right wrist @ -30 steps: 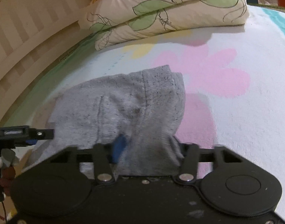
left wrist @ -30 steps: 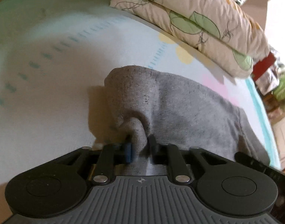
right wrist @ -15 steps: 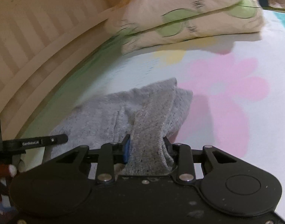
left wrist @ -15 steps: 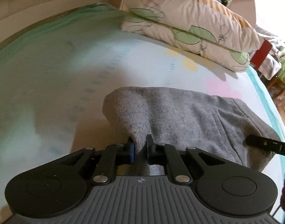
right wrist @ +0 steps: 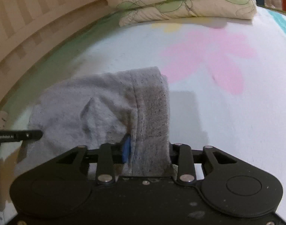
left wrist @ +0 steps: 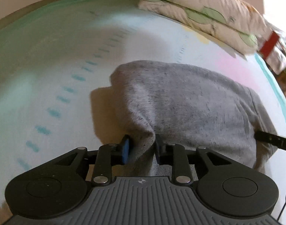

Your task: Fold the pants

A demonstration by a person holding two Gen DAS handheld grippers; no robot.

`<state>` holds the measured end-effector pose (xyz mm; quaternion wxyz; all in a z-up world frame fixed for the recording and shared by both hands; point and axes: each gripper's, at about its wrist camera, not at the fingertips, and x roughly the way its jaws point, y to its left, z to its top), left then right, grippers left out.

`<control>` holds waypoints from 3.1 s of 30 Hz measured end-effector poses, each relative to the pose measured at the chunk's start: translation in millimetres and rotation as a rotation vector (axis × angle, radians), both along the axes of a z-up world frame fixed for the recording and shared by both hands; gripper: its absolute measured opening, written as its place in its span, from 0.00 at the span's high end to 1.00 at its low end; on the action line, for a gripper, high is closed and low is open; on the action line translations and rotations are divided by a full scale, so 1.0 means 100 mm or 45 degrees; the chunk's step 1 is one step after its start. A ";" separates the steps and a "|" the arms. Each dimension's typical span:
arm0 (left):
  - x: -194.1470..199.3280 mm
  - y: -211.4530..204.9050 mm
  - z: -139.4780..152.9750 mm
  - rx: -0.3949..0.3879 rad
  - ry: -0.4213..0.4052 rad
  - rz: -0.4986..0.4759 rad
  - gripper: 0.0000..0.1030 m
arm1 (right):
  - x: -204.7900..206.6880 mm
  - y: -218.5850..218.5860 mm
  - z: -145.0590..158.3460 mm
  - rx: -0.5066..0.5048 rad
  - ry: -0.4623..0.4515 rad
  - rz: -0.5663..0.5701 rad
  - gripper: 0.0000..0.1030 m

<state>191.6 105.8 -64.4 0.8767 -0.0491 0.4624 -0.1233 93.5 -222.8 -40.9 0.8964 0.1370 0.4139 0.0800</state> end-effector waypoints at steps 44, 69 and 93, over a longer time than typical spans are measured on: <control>-0.83 -0.19 -0.04 0.290 -0.213 0.060 0.74 | -0.68 0.25 0.07 -0.275 -0.159 0.106 0.88; -1.93 -1.00 0.79 0.318 -0.268 0.011 0.71 | -1.88 0.64 0.92 -0.180 -0.195 -0.022 0.61; -2.10 -0.93 0.75 0.220 -0.139 0.101 0.71 | -2.14 0.76 1.11 -0.189 -0.188 -0.019 0.58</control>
